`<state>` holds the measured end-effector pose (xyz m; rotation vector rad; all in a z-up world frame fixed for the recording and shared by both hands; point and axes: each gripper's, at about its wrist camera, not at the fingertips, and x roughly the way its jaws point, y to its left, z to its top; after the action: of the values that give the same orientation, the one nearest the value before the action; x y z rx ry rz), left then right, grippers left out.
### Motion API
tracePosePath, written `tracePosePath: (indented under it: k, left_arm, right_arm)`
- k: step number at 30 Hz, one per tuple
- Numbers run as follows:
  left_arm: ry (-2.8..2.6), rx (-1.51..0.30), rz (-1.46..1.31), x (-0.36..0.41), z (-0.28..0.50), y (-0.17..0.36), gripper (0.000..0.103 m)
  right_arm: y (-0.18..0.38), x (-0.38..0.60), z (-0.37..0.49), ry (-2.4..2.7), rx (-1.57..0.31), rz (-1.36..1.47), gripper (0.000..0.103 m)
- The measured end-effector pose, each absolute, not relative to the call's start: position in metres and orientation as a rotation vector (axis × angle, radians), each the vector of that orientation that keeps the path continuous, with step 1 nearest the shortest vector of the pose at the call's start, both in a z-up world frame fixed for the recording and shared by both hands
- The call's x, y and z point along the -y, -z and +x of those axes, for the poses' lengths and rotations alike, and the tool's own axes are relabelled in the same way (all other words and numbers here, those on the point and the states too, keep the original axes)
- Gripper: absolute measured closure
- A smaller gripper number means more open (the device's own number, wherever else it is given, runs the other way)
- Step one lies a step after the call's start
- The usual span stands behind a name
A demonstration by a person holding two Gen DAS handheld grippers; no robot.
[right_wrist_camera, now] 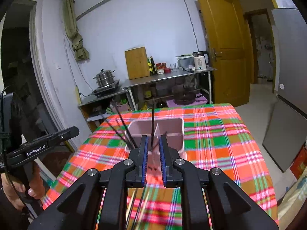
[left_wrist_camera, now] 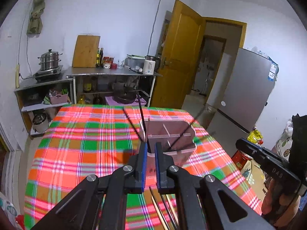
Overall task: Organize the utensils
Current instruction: 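Move both grippers back down to the remaining chopsticks on the cloth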
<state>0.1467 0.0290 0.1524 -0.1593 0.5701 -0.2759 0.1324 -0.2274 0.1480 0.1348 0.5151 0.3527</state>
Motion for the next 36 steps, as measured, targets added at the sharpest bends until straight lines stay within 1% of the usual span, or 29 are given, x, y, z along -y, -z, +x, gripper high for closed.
tracePosePath:
  k: [8, 16, 36]
  left_arm:
    - [0.285, -0.635, -0.183, -0.030, 0.111, -0.107, 0.096]
    - [0.296, -0.708, -0.190, -0.024, 0.094, -0.067, 0.096]
    - [0.303, -0.883, -0.211, -0.002, 0.113, 0.002, 0.096]
  right_arm:
    - [-0.114, 0.234, 0.097, -0.358, -0.579, 0.154, 0.091]
    - [-0.078, 0.236, 0.083, -0.355, -0.665, 0.165, 0.091]
    - [-0.028, 0.225, 0.087, -0.388, -0.791, 0.175, 0.091]
